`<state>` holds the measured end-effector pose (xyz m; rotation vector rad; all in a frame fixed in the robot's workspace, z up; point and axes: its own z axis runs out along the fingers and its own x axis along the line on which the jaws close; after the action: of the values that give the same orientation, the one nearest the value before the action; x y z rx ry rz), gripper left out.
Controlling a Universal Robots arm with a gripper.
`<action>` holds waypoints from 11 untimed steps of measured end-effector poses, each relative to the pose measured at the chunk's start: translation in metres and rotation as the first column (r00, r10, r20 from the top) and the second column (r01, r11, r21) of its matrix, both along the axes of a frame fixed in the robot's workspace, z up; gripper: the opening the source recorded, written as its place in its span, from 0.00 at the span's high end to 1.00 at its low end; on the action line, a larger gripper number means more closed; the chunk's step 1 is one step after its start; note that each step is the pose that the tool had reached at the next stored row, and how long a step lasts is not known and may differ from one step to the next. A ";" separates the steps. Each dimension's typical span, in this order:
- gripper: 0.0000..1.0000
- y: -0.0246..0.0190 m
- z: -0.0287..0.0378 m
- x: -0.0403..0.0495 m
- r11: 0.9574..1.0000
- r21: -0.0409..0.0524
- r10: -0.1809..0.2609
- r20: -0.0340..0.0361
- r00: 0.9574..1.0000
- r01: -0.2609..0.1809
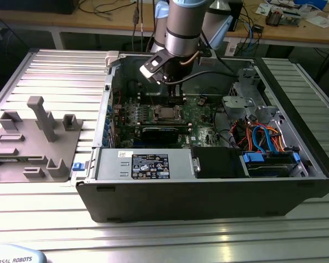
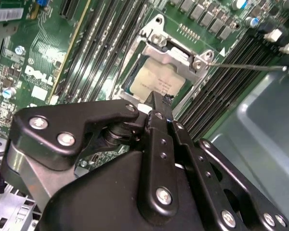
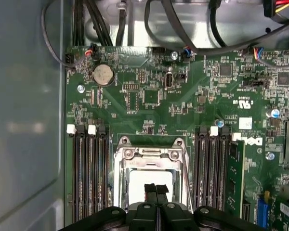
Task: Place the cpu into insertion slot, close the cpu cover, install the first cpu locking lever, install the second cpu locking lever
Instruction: 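Close the cpu cover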
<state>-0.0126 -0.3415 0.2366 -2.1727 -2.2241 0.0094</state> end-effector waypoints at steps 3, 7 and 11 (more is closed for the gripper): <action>0.89 0.0000 -0.0003 -0.0043 1.000 0.000 0.000 0.000 1.000 0.000; 0.89 0.0000 -0.0024 -0.0102 1.000 0.000 0.000 0.000 1.000 0.000; 0.89 0.0000 -0.0076 -0.0148 1.000 0.000 0.000 0.000 1.000 0.000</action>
<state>-0.0274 -0.3415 0.2290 -2.1725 -2.2239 0.0090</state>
